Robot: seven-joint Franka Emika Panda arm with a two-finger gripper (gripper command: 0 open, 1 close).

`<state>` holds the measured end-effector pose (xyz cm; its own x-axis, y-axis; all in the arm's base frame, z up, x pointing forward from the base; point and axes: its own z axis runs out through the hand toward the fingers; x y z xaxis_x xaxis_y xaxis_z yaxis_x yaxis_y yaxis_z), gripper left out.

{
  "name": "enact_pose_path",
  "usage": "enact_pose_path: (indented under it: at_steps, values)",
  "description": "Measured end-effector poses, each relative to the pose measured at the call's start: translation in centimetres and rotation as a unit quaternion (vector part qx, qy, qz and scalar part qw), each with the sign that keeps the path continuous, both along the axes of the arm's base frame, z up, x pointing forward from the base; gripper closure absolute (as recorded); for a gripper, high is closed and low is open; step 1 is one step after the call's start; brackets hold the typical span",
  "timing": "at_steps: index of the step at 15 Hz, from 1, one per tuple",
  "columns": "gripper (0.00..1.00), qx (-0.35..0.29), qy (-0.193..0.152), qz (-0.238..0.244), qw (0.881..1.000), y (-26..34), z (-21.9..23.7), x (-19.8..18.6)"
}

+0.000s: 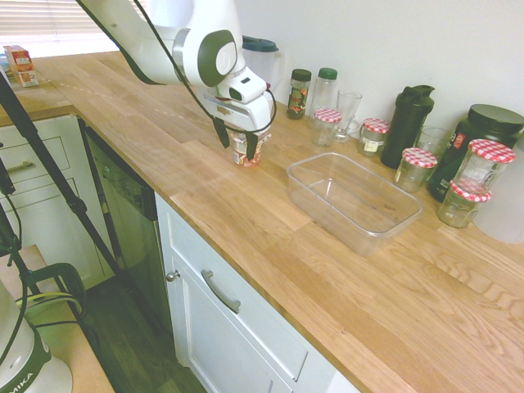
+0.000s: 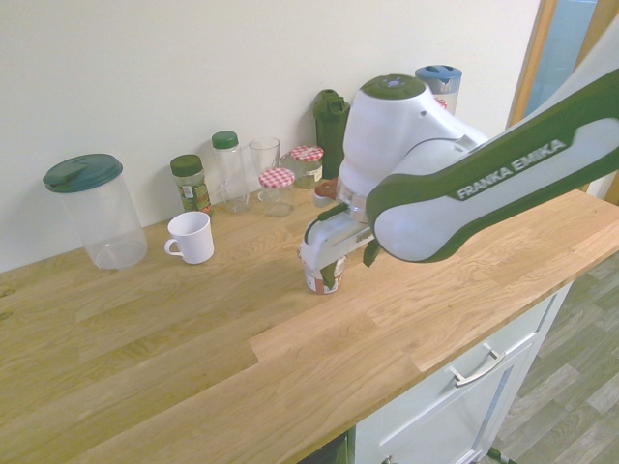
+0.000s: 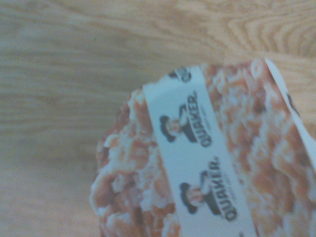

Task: Put the cereal into the container

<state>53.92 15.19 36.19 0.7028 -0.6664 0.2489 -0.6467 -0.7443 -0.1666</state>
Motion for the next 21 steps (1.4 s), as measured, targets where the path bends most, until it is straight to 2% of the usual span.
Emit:
enact_pose_path:
  at_steps: [4,9,10,13,21]
  values:
    - [0.0,0.007,-0.029,-0.004,1.0,0.1,-0.7,3.4]
    - [0.0,0.03,-0.057,-0.003,0.998,0.6,-1.9,4.8]
    - [1.0,0.038,-0.064,-0.003,0.997,0.8,-1.9,4.9]
    - [1.0,0.055,-0.091,0.006,0.994,0.9,-1.7,4.9]
    - [1.0,0.061,-0.109,0.015,0.992,0.4,-2.0,4.0]
